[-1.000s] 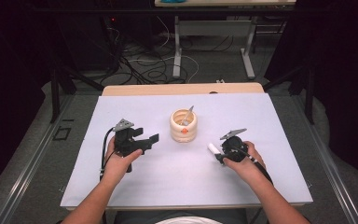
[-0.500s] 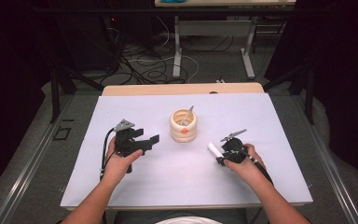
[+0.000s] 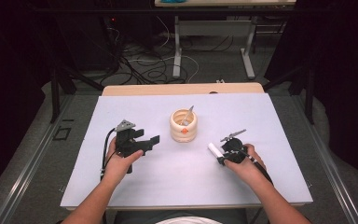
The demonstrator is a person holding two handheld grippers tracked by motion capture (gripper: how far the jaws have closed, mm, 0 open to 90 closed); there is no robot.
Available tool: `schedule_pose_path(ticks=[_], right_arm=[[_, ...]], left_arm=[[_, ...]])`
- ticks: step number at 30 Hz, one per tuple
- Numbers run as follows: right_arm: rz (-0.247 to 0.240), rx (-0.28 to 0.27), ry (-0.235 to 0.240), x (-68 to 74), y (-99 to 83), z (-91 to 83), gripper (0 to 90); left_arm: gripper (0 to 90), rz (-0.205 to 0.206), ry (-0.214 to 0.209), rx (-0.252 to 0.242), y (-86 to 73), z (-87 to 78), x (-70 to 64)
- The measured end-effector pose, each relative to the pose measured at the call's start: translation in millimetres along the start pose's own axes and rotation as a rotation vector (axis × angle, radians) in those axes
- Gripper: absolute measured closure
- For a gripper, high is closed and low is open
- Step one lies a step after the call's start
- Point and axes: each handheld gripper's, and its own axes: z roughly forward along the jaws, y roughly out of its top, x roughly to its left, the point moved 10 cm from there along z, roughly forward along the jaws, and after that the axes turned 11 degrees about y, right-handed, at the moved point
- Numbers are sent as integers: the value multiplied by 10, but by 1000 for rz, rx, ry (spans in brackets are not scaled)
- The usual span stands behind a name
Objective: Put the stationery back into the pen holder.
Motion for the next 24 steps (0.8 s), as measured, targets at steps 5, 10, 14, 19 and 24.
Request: schedule_pose_path(ticks=[5, 10, 14, 19, 24], right_arm=[[-1, -9, 2, -5, 8, 3, 711], [3, -8, 5, 7, 6, 0, 712], [-11, -8, 4, 11, 12, -14, 713], [-14, -22, 9, 29, 34, -37, 713], [-35, -51, -2, 32, 77, -58, 713]], left_arm=[[178, 5, -3, 8, -11, 2, -5], [178, 3, -2, 5, -17, 13, -17], [177, 8, -4, 14, -26, 11, -16], [176, 5, -6, 19, -37, 18, -20], [176, 6, -6, 19, -42, 24, -28]])
